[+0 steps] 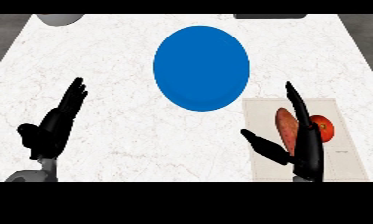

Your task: Pick the sweet potato from the placemat and place it in the plate

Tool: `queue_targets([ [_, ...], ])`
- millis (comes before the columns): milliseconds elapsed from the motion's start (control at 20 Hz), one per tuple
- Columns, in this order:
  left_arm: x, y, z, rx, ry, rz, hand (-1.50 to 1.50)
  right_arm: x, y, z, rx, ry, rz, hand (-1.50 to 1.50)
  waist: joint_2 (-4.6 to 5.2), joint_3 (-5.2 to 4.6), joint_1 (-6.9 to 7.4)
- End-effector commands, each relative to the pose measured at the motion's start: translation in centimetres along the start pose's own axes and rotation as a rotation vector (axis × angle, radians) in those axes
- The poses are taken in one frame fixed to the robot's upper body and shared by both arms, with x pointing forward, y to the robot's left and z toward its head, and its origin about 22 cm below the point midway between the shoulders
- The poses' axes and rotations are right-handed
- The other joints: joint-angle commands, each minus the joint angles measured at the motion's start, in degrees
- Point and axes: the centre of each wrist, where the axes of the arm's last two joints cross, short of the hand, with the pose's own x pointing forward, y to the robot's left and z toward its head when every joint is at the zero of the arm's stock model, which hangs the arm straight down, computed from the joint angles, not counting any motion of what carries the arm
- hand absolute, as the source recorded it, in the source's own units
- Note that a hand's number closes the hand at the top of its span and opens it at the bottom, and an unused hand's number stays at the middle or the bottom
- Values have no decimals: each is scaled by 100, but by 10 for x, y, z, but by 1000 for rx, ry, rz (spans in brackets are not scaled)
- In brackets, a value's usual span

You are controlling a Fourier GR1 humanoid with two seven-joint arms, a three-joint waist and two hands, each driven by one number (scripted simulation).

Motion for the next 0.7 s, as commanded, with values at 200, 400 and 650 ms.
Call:
queue_targets([
  [200,-15,2,1,17,23,-8,0,18,-68,-2,29,128,290,-150,4,-9,-7],
  [400,-15,-4,4,6,-1,-14,0,31,-80,5,182,244,474,-150,1,-21,12],
  [650,-4,0,-9,4,1,0,0,55,-86,1,307,377,540,-150,8,-2,35],
])
